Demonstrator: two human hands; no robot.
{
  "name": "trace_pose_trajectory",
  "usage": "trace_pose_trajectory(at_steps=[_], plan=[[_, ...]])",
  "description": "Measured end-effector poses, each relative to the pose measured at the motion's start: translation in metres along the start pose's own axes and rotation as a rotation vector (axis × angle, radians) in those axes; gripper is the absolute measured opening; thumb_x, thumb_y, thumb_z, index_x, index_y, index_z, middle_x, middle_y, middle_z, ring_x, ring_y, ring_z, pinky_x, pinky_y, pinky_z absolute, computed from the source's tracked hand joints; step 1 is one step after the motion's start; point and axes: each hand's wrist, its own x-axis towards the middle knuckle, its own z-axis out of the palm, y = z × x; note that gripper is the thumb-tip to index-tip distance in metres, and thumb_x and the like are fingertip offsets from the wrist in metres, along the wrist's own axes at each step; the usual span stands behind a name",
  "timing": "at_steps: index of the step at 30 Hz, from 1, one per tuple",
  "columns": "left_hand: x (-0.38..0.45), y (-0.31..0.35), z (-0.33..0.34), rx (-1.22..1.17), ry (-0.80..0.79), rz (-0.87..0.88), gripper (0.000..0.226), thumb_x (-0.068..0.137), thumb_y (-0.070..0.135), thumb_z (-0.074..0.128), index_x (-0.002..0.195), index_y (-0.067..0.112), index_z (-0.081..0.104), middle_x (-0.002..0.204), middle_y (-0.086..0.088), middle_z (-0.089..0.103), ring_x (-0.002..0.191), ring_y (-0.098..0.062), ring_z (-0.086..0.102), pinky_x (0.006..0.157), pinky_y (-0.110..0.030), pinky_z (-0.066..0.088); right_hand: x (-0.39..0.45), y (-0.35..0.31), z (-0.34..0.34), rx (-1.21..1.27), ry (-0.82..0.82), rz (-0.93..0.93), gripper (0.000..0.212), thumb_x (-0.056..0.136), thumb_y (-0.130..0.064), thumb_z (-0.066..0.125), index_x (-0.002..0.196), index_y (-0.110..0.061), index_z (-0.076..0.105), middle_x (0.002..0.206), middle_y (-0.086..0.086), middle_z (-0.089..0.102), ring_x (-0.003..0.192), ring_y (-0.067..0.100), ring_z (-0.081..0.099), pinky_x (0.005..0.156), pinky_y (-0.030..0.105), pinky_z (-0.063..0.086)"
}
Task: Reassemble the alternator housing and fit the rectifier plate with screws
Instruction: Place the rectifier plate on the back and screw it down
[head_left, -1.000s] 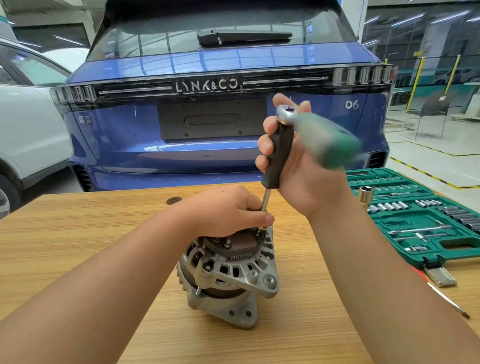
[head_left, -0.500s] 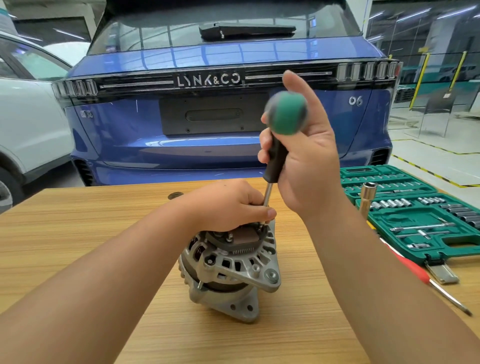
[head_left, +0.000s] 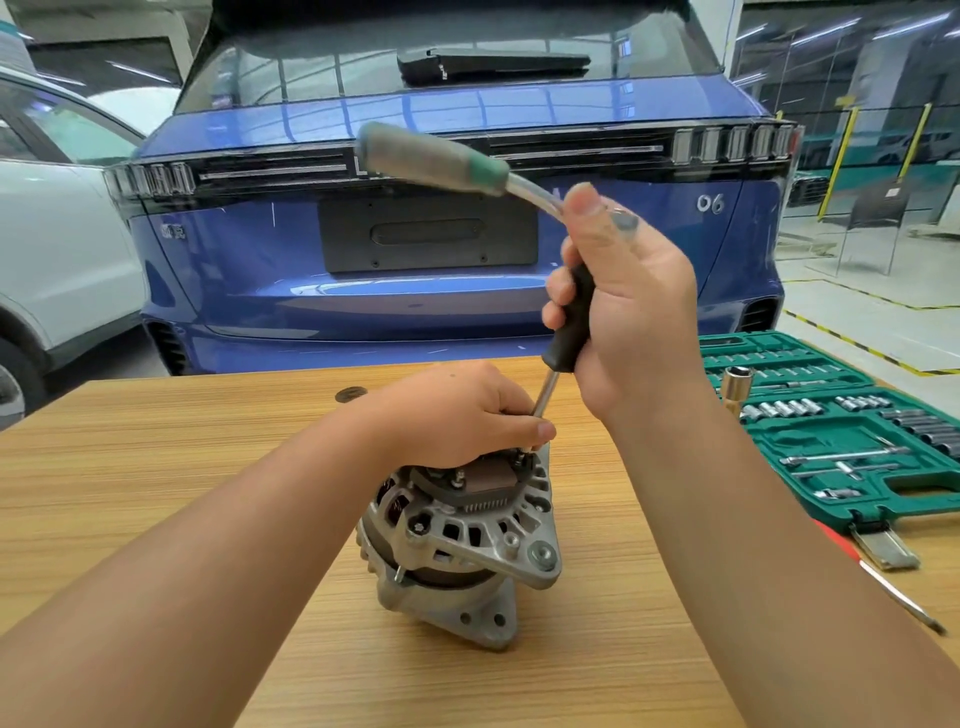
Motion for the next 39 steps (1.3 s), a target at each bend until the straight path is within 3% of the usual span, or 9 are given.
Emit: trace_pose_trajectory(at_steps=[3, 5, 9, 12, 18, 27, 33, 35, 39], plan=[[0.000, 0.001, 0.000, 0.014, -0.007, 0.011, 0.042, 0.097, 0.066, 0.048, 0.066, 0.038, 0.054, 0.072, 0.006, 0.053, 0.058, -0.001, 0.047, 0.056, -0.029, 0.036, 0.003, -0.005, -0.004, 0.022, 0.080, 0.137, 0.020, 0.093, -0.024, 0.071, 0.077, -0.020, 0.060, 0.060, -0.007, 0.053, 0.049, 0.008, 0.048, 0.046, 0.024, 0.041], [0.001, 0.000, 0.000, 0.010, 0.007, -0.001, 0.043, 0.097, 0.066, 0.049, 0.069, 0.033, 0.054, 0.072, 0.006, 0.053, 0.057, -0.001, 0.047, 0.056, -0.030, 0.035, 0.002, -0.008, -0.004, 0.161, -0.039, 0.209, 0.008, 0.091, -0.019, 0.068, 0.092, -0.023, 0.062, 0.071, -0.005, 0.061, 0.057, 0.009, 0.055, 0.053, 0.025, 0.045], [0.000, -0.002, 0.000, -0.019, 0.008, -0.022, 0.047, 0.095, 0.066, 0.051, 0.069, 0.027, 0.054, 0.067, 0.008, 0.053, 0.054, -0.003, 0.047, 0.057, -0.029, 0.037, -0.007, -0.001, 0.007, 0.011, -0.131, -0.076, 0.038, 0.098, -0.005, 0.056, 0.120, -0.035, 0.057, 0.086, -0.002, 0.068, 0.068, 0.012, 0.057, 0.059, 0.026, 0.046], [-0.001, -0.002, 0.000, -0.046, 0.006, -0.008, 0.047, 0.095, 0.064, 0.053, 0.069, 0.025, 0.056, 0.066, 0.009, 0.052, 0.054, -0.004, 0.047, 0.058, -0.029, 0.039, -0.009, 0.003, 0.010, -0.028, -0.171, -0.160, 0.039, 0.094, -0.007, 0.053, 0.126, -0.029, 0.054, 0.085, 0.002, 0.061, 0.067, 0.016, 0.051, 0.058, 0.030, 0.044], [-0.001, -0.002, 0.001, -0.040, 0.015, -0.023, 0.048, 0.094, 0.064, 0.053, 0.071, 0.022, 0.056, 0.069, 0.007, 0.053, 0.055, -0.005, 0.046, 0.057, -0.030, 0.039, -0.006, 0.000, -0.005, 0.298, -0.361, 0.017, 0.045, 0.102, -0.026, 0.020, 0.132, -0.021, 0.054, 0.094, 0.012, 0.059, 0.071, 0.025, 0.046, 0.064, 0.036, 0.036], [-0.002, -0.002, 0.000, -0.061, 0.001, -0.016, 0.045, 0.094, 0.064, 0.053, 0.083, 0.023, 0.065, 0.084, -0.004, 0.066, 0.072, -0.019, 0.060, 0.066, -0.039, 0.050, -0.001, -0.002, -0.009, 0.263, -0.420, 0.143, 0.047, 0.088, -0.044, 0.051, 0.130, -0.023, 0.049, 0.095, 0.000, 0.059, 0.076, 0.014, 0.053, 0.068, 0.029, 0.042], [0.000, 0.002, 0.000, -0.007, -0.002, 0.002, 0.037, 0.097, 0.064, 0.049, 0.069, 0.040, 0.057, 0.070, 0.006, 0.054, 0.057, 0.000, 0.048, 0.055, -0.028, 0.036, 0.004, -0.001, -0.004, 0.003, 0.043, 0.050, 0.013, 0.098, -0.022, 0.065, 0.095, -0.010, 0.066, 0.063, -0.007, 0.050, 0.050, 0.010, 0.044, 0.049, 0.025, 0.040], [0.001, 0.001, 0.000, 0.005, 0.002, 0.007, 0.039, 0.097, 0.065, 0.048, 0.069, 0.038, 0.055, 0.070, 0.006, 0.052, 0.058, -0.001, 0.047, 0.055, -0.029, 0.036, 0.006, -0.003, -0.005, 0.034, 0.047, 0.129, 0.017, 0.098, -0.020, 0.065, 0.082, -0.017, 0.068, 0.063, -0.006, 0.051, 0.050, 0.010, 0.045, 0.050, 0.025, 0.040], [0.002, -0.002, 0.001, 0.012, 0.030, -0.003, 0.041, 0.096, 0.066, 0.049, 0.076, 0.030, 0.055, 0.070, 0.004, 0.052, 0.057, -0.002, 0.046, 0.055, -0.030, 0.035, 0.000, -0.003, -0.004, 0.216, -0.147, 0.158, 0.020, 0.100, -0.012, 0.056, 0.115, -0.025, 0.058, 0.078, -0.004, 0.061, 0.061, 0.010, 0.054, 0.058, 0.025, 0.045]])
